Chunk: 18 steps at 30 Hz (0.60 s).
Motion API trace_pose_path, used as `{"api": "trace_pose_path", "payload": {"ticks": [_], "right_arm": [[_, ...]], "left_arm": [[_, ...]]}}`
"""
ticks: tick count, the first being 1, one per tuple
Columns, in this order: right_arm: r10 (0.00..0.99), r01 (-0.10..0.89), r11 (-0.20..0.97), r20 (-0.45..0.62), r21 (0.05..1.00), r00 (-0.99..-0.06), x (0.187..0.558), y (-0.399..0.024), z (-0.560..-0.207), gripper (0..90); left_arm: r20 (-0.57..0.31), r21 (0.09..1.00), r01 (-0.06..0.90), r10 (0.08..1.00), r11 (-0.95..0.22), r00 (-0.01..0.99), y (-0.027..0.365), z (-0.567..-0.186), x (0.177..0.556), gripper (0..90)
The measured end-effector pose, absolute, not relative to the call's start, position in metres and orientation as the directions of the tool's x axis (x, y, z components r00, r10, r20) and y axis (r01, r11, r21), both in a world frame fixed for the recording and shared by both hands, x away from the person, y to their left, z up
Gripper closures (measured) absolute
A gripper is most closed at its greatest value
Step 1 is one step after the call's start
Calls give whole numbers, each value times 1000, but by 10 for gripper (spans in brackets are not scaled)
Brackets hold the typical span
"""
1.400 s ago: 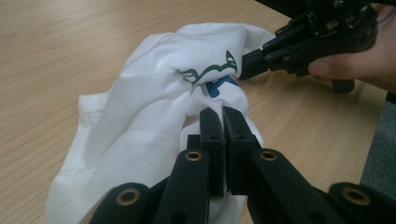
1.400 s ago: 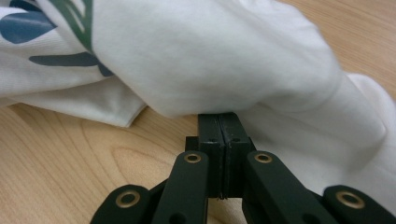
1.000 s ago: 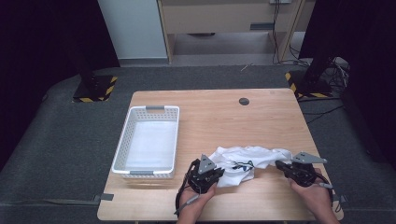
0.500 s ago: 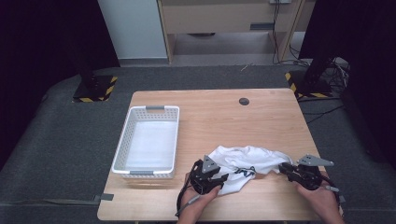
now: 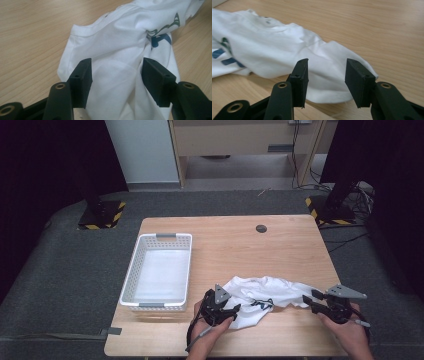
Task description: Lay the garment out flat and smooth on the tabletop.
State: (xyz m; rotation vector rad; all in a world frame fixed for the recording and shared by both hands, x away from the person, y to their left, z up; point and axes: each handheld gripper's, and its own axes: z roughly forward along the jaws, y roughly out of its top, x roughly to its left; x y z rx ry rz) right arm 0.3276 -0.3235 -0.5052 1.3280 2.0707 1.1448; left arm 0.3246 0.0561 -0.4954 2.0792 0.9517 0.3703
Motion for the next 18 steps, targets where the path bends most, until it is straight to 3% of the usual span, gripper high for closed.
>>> {"api": "trace_pose_path", "payload": {"ticks": [6,10,18], "right_arm": [[916,604,201,72,771,-396,332,-337,-518,513],[917,598,203,65,775,-394,334,-336,-520,489],[859,549,275,55,790,-510,330,-310,-518,484]], "left_arm": [[-63,768,509,746,-389,664,60,-496,326,384],[-59,767,505,741,-396,669,61,-497,328,383],[-76,741,533,737,-409,671,59,-510,334,370]]}}
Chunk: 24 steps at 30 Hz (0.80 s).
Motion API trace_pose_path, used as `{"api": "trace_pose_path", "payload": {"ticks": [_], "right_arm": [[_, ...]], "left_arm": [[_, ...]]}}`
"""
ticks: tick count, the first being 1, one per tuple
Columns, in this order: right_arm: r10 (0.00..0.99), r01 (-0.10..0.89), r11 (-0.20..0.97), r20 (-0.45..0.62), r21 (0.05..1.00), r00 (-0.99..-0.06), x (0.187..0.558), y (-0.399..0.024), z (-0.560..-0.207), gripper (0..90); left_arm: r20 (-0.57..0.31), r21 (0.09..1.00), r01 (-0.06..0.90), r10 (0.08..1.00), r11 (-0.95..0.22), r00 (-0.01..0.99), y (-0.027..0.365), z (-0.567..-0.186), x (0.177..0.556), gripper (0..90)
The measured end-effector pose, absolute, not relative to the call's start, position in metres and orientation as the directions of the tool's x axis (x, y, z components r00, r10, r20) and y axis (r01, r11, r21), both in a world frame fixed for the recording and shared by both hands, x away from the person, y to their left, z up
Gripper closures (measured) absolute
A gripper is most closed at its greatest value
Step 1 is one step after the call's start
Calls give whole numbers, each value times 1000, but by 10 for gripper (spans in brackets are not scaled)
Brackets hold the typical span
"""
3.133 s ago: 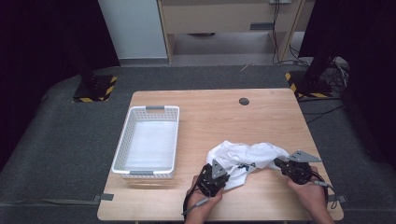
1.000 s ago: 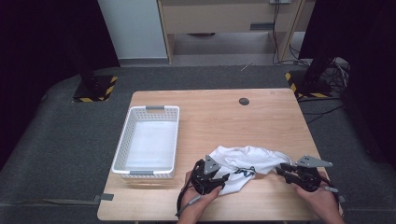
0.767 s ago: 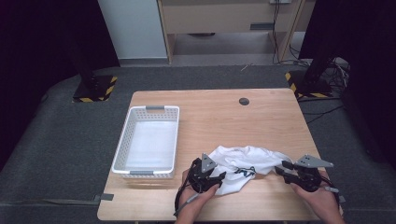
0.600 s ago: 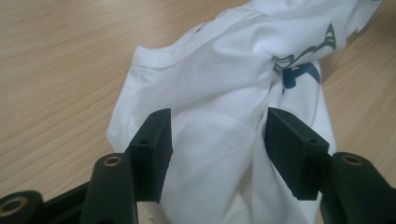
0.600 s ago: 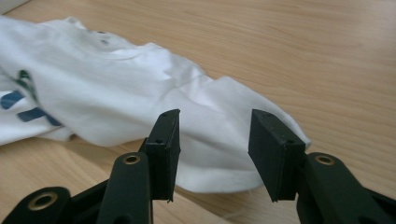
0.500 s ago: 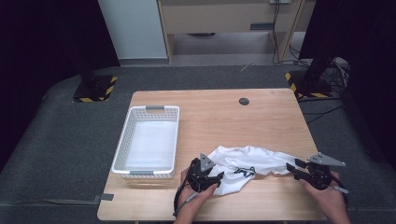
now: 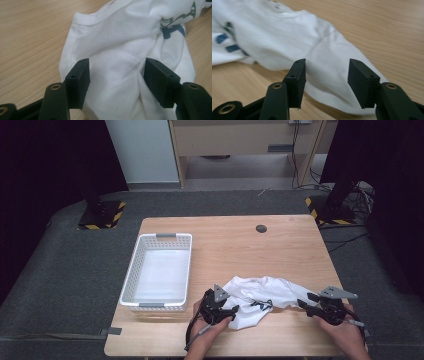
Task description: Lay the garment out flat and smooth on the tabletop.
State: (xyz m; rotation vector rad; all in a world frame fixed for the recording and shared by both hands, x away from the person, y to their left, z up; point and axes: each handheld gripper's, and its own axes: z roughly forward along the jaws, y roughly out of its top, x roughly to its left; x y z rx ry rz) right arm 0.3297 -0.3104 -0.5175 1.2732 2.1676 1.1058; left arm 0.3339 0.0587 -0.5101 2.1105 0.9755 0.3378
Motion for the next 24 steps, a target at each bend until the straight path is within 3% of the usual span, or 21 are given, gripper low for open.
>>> {"api": "trace_pose_path", "payload": {"ticks": [8,16,19,24], "right_arm": [[826,547,355,20,758,-563,328,-286,-525,482],[806,525,392,-7,755,-591,331,-280,-527,813],[801,521,389,1,760,-599,331,-279,-524,835],[804,510,373,4,775,-595,331,-285,-514,841]], "left_arm": [[-104,728,552,730,-407,675,59,-518,337,443],[-80,736,532,725,-420,684,55,-520,335,668],[-86,742,529,724,-412,684,55,-517,334,775],[-88,746,526,723,-409,686,58,-512,334,833]]}}
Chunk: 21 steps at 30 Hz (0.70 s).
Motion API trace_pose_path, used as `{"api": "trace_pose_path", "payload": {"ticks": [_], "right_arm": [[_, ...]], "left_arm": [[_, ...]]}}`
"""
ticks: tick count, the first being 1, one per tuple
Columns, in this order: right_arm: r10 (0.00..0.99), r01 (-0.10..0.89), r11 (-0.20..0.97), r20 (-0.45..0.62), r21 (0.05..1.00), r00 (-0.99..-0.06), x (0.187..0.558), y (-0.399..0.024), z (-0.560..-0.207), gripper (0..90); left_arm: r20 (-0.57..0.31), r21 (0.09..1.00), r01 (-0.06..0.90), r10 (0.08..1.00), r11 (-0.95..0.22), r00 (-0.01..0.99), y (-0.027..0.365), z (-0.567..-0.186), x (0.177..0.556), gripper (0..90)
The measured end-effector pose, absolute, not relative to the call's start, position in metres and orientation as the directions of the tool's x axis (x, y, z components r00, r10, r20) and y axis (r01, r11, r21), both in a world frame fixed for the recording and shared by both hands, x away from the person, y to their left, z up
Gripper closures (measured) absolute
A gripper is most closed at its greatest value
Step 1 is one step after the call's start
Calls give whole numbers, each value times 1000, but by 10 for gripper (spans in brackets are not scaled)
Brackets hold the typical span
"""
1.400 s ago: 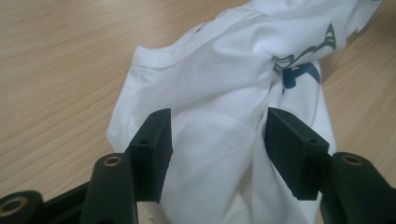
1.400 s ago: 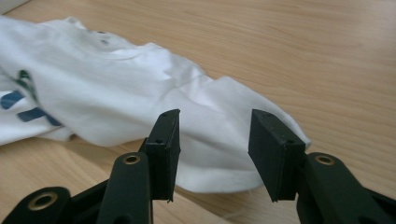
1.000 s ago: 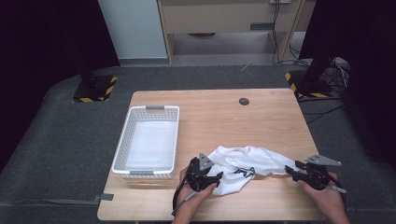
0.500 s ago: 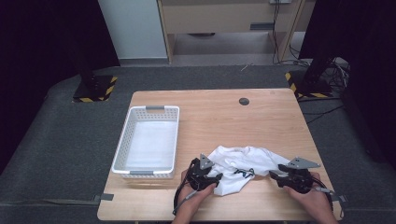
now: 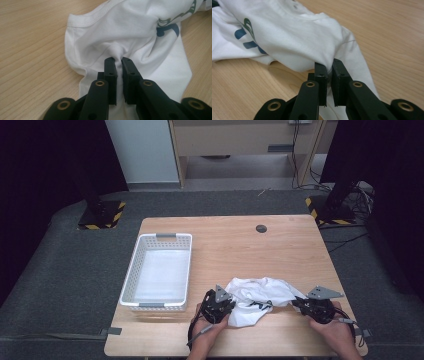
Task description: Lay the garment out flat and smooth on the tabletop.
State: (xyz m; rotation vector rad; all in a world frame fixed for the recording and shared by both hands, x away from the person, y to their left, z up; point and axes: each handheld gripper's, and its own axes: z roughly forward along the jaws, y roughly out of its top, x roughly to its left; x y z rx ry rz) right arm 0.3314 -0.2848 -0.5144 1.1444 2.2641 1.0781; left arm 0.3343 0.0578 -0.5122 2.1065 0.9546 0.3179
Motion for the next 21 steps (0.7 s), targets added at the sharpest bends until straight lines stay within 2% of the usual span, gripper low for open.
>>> {"api": "trace_pose_path", "payload": {"ticks": [7,15,16,17,21], "right_arm": [[840,535,327,20,779,-543,340,-303,-515,845],[858,546,299,30,783,-513,349,-306,-519,842],[858,550,295,36,781,-512,349,-305,-519,832],[858,551,294,38,781,-512,348,-305,-519,807],[860,521,278,33,807,-510,340,-303,-510,579]], "left_arm": [[-101,750,532,726,-393,680,66,-507,334,838],[-89,755,518,721,-401,687,66,-500,328,823],[-76,755,516,726,-406,683,66,-499,328,783],[-78,754,517,726,-406,683,65,-499,328,704],[-89,777,505,729,-376,679,66,-489,329,485]]}}
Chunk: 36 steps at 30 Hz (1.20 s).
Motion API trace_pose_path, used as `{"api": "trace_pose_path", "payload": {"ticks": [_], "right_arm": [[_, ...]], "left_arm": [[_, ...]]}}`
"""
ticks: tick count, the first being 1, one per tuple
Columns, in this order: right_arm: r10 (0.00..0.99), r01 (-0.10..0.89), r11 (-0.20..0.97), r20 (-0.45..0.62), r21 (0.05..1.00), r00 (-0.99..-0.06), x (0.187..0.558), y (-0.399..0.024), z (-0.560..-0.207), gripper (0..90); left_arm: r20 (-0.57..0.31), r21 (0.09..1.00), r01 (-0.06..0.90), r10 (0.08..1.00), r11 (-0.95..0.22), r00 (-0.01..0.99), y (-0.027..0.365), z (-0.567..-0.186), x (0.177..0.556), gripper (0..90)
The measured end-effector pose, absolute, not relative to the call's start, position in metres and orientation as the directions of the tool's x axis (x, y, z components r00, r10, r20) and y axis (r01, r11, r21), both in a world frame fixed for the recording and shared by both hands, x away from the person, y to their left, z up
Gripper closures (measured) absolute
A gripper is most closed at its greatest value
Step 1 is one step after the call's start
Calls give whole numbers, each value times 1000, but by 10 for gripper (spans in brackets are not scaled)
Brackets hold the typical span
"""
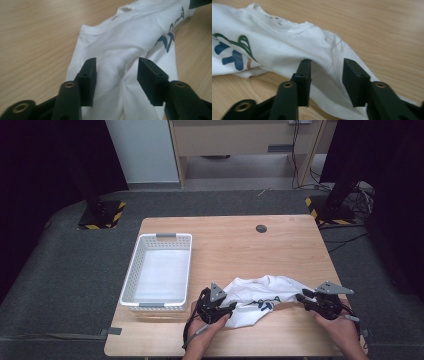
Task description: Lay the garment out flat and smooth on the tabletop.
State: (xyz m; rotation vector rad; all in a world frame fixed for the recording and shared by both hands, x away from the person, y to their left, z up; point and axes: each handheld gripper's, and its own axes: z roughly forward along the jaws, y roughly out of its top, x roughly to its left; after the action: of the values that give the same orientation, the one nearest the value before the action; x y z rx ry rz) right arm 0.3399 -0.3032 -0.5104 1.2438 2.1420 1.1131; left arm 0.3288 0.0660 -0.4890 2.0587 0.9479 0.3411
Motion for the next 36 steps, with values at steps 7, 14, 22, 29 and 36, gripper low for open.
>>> {"api": "trace_pose_path", "payload": {"ticks": [7,14,22,29,36], "right_arm": [[813,487,319,29,813,-581,330,-294,-502,498],[781,484,369,18,793,-625,342,-277,-503,500],[765,515,406,27,755,-643,352,-270,-510,900],[761,482,389,21,785,-649,364,-265,-480,900],[798,490,387,-18,781,-603,387,-265,-473,764]], "left_arm": [[-30,778,442,676,-447,736,48,-484,339,437],[-68,735,473,641,-486,765,34,-489,364,548],[-60,704,487,640,-517,766,28,-493,372,820],[14,743,436,662,-508,749,28,-453,386,836],[62,665,456,652,-591,756,22,-463,407,690]]}}
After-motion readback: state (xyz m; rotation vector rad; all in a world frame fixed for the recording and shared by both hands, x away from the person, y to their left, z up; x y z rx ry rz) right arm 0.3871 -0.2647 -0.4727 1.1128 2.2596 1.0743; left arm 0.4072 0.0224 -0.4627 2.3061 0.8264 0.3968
